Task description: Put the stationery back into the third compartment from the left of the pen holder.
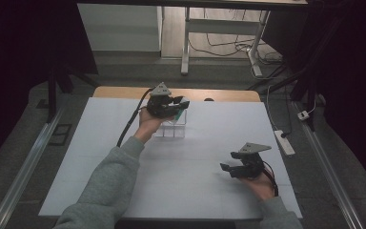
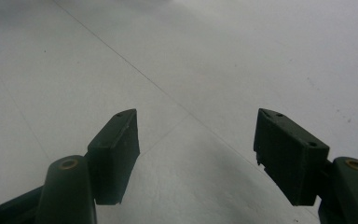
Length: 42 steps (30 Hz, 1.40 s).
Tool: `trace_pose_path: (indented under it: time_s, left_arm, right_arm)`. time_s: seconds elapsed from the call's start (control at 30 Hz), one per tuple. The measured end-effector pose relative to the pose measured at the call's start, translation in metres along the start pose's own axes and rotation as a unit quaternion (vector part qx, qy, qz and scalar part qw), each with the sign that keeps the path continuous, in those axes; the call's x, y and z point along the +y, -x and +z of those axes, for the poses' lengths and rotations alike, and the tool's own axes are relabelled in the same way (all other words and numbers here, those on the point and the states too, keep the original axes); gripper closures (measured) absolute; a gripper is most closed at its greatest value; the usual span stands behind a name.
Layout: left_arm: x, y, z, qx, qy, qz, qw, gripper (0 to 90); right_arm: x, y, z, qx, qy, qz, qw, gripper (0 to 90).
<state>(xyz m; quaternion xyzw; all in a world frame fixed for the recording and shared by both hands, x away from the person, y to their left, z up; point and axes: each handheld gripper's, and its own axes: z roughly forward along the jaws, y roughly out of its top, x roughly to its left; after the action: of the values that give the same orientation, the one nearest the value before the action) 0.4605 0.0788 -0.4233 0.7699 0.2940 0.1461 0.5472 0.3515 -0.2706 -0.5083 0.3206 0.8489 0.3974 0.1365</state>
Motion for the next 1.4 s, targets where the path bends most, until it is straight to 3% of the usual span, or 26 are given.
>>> trace_pose_path:
  time_s: [0.4, 0.6, 0.7, 0.8, 1.0, 1.23, 1.4]
  left_arm:
    - [-0.001, -0.002, 0.026, 0.020, -0.015, 0.006, 0.9997, 64.2]
    - [-0.006, -0.007, 0.031, 0.035, -0.021, 0.003, 0.9992, 62.7]
    - [-0.005, -0.006, 0.028, 0.041, -0.021, -0.001, 0.9989, 50.4]
    - [-0.005, -0.005, 0.022, 0.029, -0.022, -0.013, 0.9993, 46.8]
    - [-0.009, -0.006, 0.012, 0.016, -0.050, -0.003, 0.9986, 43.4]
    - [-0.015, -0.007, -0.004, 0.003, -0.051, -0.007, 0.9987, 42.8]
    - [-0.018, -0.005, -0.019, -0.004, -0.056, 0.006, 0.9984, 42.8]
  right_arm:
    - [0.000, 0.000, 0.000, 0.003, -0.001, 0.000, 1.0000, 31.0]
    - [-0.001, 0.000, 0.001, 0.003, -0.002, 0.001, 1.0000, 31.0]
    - [-0.001, 0.000, 0.001, 0.003, -0.003, -0.001, 1.0000, 31.0]
    - [-0.001, 0.000, 0.001, 0.003, -0.005, -0.002, 1.0000, 31.0]
    - [0.000, -0.001, 0.002, 0.004, -0.006, -0.003, 1.0000, 30.9]
    - [0.000, -0.001, 0.002, 0.003, -0.008, -0.004, 1.0000, 30.9]
    - [0.000, 0.000, 0.002, 0.005, -0.001, -0.002, 1.0000, 31.1]
